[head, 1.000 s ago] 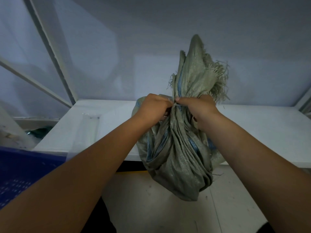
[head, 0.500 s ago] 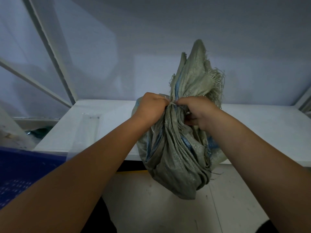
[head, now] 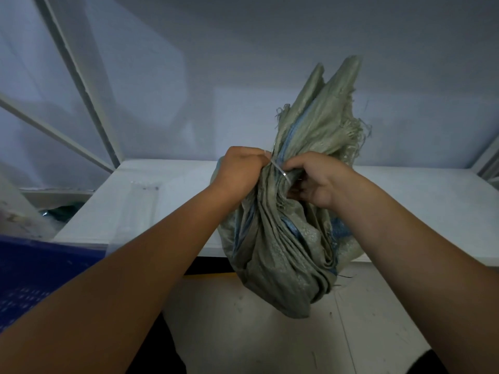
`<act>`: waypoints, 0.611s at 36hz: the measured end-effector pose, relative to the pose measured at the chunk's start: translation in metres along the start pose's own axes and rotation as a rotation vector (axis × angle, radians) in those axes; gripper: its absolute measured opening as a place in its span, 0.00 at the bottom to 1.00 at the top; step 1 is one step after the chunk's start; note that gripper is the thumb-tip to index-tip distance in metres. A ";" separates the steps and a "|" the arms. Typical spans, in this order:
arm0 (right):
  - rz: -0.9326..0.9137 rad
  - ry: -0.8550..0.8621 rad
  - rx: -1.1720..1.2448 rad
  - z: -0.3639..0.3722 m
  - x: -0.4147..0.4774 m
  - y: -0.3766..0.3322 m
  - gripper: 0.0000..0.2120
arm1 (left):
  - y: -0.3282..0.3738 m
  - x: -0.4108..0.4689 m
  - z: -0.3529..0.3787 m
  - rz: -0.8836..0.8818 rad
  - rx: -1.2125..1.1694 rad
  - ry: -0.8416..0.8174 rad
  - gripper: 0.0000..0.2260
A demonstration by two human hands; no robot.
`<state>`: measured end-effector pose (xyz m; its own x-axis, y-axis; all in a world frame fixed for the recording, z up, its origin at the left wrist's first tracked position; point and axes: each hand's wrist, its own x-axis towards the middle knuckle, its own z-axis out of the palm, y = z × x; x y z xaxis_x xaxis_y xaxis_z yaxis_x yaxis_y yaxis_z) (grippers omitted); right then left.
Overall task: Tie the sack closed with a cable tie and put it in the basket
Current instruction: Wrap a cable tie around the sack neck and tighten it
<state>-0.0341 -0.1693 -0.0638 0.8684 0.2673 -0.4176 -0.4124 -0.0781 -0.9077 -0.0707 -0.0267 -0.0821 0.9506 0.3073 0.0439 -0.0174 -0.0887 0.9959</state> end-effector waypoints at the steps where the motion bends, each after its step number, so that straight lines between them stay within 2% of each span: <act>1: 0.002 -0.013 0.000 0.000 -0.002 0.000 0.05 | 0.001 -0.001 0.001 0.005 -0.010 -0.015 0.12; 2: -0.001 -0.035 0.012 0.001 -0.003 0.000 0.05 | 0.001 -0.001 0.001 0.010 -0.014 -0.024 0.08; 5: -0.036 -0.096 0.092 0.001 -0.003 0.000 0.06 | 0.002 -0.003 0.002 0.034 0.020 -0.056 0.09; 8: -0.056 -0.067 0.143 0.004 -0.001 0.002 0.08 | 0.002 -0.005 0.004 0.103 0.109 -0.099 0.10; 9: -0.062 -0.024 0.158 0.006 0.000 0.002 0.11 | 0.001 -0.005 0.005 0.120 0.141 -0.105 0.10; 12: -0.110 0.090 0.175 0.009 0.002 0.005 0.32 | -0.001 -0.004 0.005 0.143 0.210 -0.128 0.11; 13: -0.139 0.111 0.163 0.010 0.002 0.006 0.35 | -0.002 -0.002 0.005 0.148 0.222 -0.136 0.11; 17: -0.255 0.194 0.099 0.014 -0.001 0.006 0.28 | 0.000 0.000 0.001 0.111 0.246 -0.127 0.09; 22: -0.296 0.276 0.068 0.014 0.001 0.002 0.18 | 0.006 -0.002 -0.001 0.081 0.248 -0.142 0.09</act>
<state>-0.0377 -0.1554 -0.0660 0.9898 0.0001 -0.1424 -0.1424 0.0296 -0.9894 -0.0729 -0.0273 -0.0765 0.9834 0.1558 0.0934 -0.0351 -0.3417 0.9392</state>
